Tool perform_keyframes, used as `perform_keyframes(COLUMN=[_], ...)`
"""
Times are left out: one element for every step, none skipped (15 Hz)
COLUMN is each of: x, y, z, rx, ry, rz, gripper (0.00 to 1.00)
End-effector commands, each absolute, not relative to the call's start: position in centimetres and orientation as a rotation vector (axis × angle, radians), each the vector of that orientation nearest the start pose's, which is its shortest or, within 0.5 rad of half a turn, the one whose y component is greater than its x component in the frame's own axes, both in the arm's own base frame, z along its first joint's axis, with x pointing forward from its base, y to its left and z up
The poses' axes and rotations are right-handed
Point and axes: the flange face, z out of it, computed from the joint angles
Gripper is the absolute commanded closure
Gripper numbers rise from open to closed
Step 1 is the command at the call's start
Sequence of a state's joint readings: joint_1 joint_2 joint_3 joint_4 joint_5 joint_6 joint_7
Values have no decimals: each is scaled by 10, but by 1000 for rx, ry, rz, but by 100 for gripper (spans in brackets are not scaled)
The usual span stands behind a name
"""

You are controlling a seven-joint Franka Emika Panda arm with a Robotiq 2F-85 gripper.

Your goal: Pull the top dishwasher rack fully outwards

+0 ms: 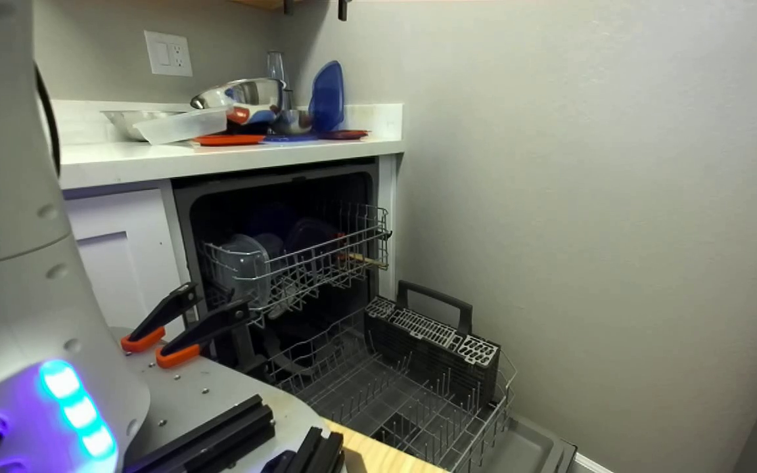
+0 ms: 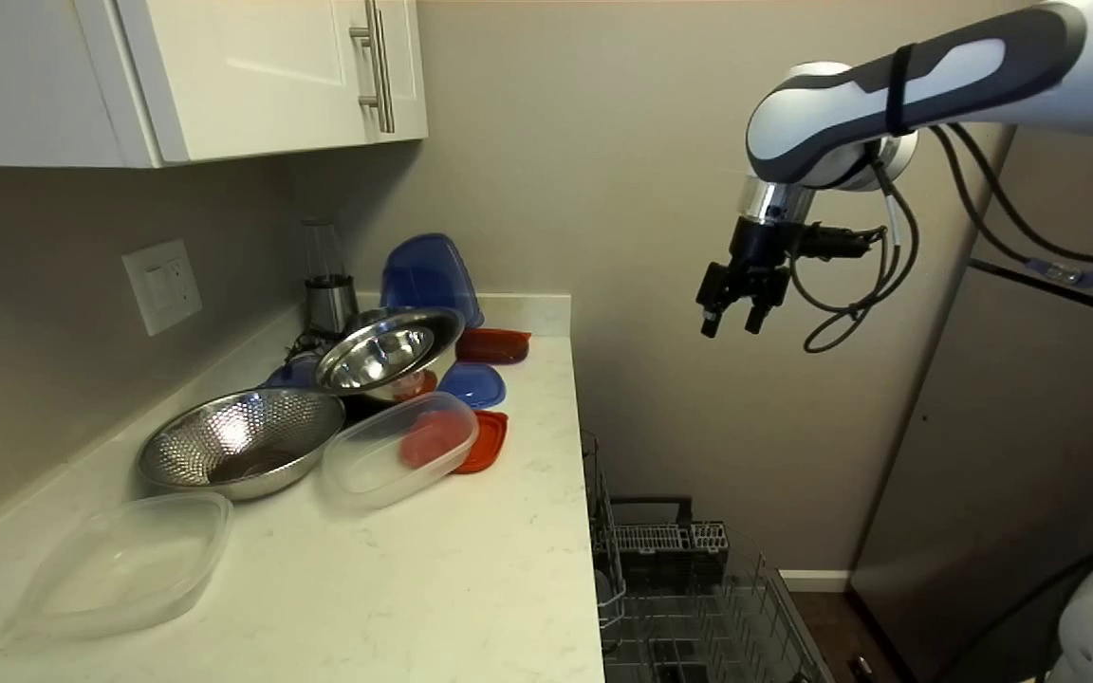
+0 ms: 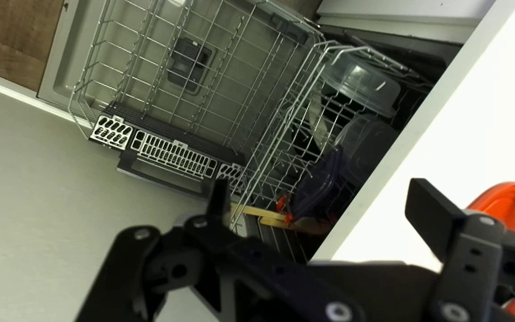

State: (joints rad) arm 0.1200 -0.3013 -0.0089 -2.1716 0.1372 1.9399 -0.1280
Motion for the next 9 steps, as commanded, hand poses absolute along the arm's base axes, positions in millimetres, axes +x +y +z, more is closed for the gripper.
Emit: perform_keyframes(x=[508, 519, 528, 538, 547, 559, 569, 579, 588], y=[88, 97, 105, 112, 118, 122, 126, 129, 131], z=[507, 494, 485, 472, 460, 442, 430, 414, 398], rx=[-2970, -2967, -2961, -2956, -2951, -2956, -2954, -2944, -2937], ry=[-152, -120, -98, -68, -39, 11, 51, 92, 125], rz=[-114, -101, -86, -74, -66, -88, -97, -99, -104], gripper=[0, 0, 0, 0, 0, 0, 0, 0, 0])
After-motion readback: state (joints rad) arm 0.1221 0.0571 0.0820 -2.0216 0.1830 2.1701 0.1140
